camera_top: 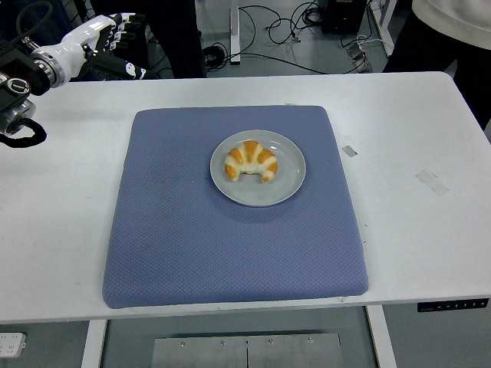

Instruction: Place the bread on the table

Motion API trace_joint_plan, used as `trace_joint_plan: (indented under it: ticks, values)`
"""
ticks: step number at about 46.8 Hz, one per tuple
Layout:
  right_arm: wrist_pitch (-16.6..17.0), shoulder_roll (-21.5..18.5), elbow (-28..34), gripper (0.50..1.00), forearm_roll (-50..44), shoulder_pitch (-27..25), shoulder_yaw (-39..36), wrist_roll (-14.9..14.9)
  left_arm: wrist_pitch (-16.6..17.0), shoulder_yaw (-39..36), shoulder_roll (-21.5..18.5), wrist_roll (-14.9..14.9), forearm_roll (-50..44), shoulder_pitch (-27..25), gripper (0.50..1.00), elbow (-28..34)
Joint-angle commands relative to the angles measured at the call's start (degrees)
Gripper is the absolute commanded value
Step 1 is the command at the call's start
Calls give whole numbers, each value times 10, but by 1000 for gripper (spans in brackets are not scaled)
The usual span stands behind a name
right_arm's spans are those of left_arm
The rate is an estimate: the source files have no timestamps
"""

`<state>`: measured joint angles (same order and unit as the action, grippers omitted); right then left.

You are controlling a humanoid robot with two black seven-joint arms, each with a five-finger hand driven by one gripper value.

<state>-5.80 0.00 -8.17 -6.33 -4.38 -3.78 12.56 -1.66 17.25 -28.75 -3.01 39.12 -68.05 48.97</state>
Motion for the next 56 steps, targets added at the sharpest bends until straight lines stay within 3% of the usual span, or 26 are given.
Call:
trace_joint_plan:
  ticks: [1, 7, 13, 25, 32, 44, 56]
  values:
    - [0, 0, 0, 1000, 0, 0, 0, 0, 3, -12, 4, 5, 1, -8, 942, 0]
    - [0, 0, 0, 1000, 0, 0, 0, 0, 5, -40, 22, 39, 27, -24, 943, 0]
    - [0, 0, 0, 1000, 0, 0, 0, 0, 30, -42, 53, 76, 86, -22, 963, -6]
    - [0, 0, 0, 1000, 0, 0, 0, 0, 34, -41, 68, 79, 104, -32, 966, 4]
    - [0, 0, 0, 1000, 0, 1, 0, 0, 46, -42, 68, 91, 125, -38, 963, 54]
    - [0, 0, 0, 1000, 0, 1, 0, 0, 60, -42, 69, 175, 156, -38, 951, 133]
    - [0, 0, 0, 1000, 0, 1, 0, 0, 62, -42, 101, 227, 176, -44, 952, 154]
